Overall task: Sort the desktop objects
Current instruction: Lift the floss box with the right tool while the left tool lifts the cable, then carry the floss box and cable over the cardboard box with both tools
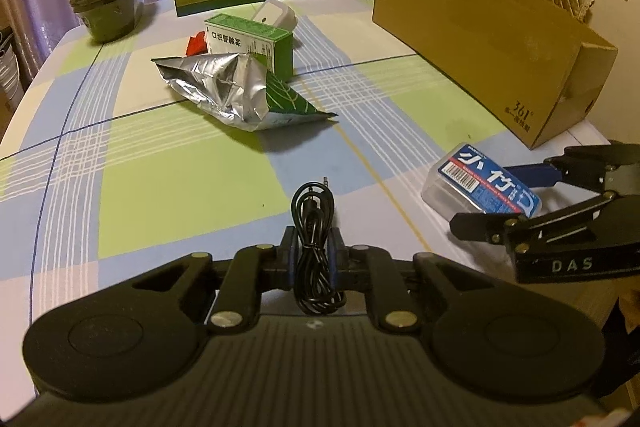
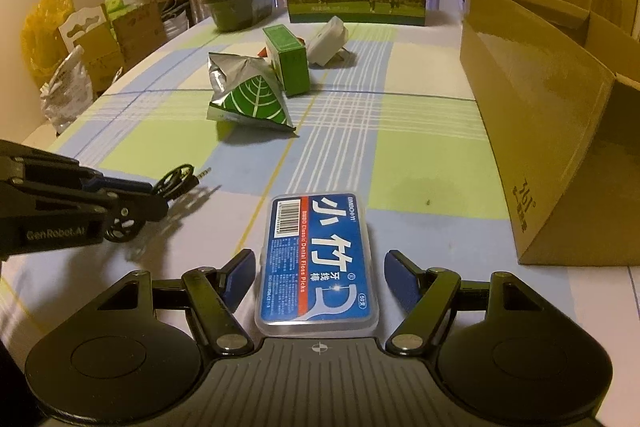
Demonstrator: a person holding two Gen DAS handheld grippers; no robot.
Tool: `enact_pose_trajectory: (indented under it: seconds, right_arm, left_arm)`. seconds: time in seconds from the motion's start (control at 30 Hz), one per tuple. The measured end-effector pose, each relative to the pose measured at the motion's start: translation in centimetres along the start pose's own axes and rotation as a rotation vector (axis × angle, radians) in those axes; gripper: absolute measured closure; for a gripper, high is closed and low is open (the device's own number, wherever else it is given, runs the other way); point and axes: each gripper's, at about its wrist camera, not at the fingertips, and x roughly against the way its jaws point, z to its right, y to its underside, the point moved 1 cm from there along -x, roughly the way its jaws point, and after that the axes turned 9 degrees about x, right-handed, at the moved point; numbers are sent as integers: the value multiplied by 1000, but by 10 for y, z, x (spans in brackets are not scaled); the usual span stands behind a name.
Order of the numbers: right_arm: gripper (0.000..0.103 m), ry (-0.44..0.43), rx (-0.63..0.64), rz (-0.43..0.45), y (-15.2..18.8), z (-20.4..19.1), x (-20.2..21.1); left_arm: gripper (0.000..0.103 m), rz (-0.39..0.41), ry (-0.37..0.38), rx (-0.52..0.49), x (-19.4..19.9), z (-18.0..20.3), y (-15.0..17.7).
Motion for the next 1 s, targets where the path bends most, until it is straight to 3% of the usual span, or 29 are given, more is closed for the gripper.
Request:
enact_pose_trajectory:
  seconds: [0.17, 0.23, 0.6, 1.0]
  right_arm:
    - [35, 23, 24, 3, -2, -4, 0]
    - [49, 24, 43, -7, -2, -7, -2]
    - [50, 53, 55, 46, -8, -10, 18]
    - [50, 109, -11, 171, -33, 15, 94]
  left_arm:
    - [92, 2, 8, 9, 1, 1, -2]
    - [92, 2, 13, 7, 2, 2, -2]
    - [92, 43, 33, 7, 20, 14, -8]
    - [92, 130, 60, 49, 66, 61, -29]
